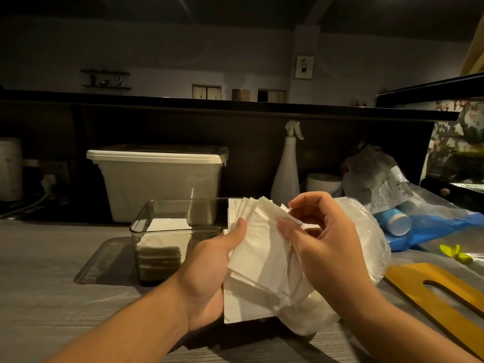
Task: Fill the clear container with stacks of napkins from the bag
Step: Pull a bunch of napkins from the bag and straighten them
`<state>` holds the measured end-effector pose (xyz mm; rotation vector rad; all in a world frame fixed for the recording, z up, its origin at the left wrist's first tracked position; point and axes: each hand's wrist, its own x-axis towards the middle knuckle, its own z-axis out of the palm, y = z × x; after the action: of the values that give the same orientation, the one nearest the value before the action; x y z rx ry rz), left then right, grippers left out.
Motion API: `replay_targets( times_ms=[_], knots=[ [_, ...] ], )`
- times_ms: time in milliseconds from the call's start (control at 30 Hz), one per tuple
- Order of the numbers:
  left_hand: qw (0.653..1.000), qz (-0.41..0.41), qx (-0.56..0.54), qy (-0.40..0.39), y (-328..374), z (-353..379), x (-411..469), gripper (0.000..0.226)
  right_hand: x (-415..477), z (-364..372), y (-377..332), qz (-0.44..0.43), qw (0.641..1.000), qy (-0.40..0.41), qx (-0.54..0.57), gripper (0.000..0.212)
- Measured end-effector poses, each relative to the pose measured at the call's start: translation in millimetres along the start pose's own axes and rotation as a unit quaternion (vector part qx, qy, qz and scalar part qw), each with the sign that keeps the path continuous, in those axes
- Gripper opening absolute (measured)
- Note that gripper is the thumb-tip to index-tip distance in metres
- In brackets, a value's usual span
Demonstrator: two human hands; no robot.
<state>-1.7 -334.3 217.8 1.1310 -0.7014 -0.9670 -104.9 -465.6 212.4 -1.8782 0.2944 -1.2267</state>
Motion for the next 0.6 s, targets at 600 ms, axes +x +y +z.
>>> replay_targets(
  times_ms=[600],
  knots=[
    [0.997,0.025,0.073,-0.016,-5.9,-0.8,1.8,0.045,-0.7,2.7,-4.1,0.028,0.999,0.018,0.032,0.022]
  ],
)
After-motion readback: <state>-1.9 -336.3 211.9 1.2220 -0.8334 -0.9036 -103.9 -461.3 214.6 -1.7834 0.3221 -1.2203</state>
